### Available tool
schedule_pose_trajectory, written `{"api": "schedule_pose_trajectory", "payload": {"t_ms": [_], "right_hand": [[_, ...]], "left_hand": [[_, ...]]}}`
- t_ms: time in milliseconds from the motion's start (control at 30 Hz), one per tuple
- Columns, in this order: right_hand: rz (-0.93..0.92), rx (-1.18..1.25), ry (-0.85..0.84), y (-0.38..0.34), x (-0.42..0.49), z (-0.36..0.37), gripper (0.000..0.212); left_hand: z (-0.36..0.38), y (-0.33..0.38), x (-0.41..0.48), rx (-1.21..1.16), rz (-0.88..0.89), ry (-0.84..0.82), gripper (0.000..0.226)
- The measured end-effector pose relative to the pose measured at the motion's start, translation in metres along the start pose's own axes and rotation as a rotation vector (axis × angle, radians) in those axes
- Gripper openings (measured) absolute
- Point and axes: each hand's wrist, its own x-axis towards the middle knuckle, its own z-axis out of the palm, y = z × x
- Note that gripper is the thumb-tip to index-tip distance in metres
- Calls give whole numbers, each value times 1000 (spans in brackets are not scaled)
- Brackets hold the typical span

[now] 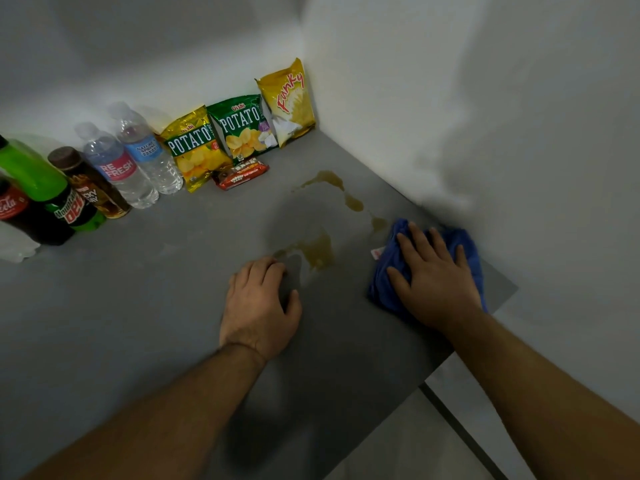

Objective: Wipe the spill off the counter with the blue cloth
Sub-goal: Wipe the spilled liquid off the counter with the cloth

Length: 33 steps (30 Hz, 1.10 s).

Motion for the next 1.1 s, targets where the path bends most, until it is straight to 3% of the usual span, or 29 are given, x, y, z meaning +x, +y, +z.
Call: {"api": "schedule_pose_trajectory", "payload": {"t_ms": [167, 367, 500, 667, 933, 1100], "right_hand": [[15, 47, -10, -35, 32, -2, 69], [-201, 45, 1, -36, -6, 3, 68], [-93, 31, -21, -13, 6, 0, 75], [47, 49, -1, -37, 47, -2, 71], [-93, 30, 16, -27, 11, 3, 73], [40, 30, 40, -10, 31, -6, 72]], "left_hand": [[0, 0, 0, -7, 1, 1, 42], [-1, -2, 2, -26, -11, -19, 42], [1, -5, 1, -39, -4, 6, 40], [3, -6, 0, -60, -15, 32, 44], [-4, -9, 2, -174, -46, 22, 45], [-14, -25, 14, -248, -3, 96, 35]]}}
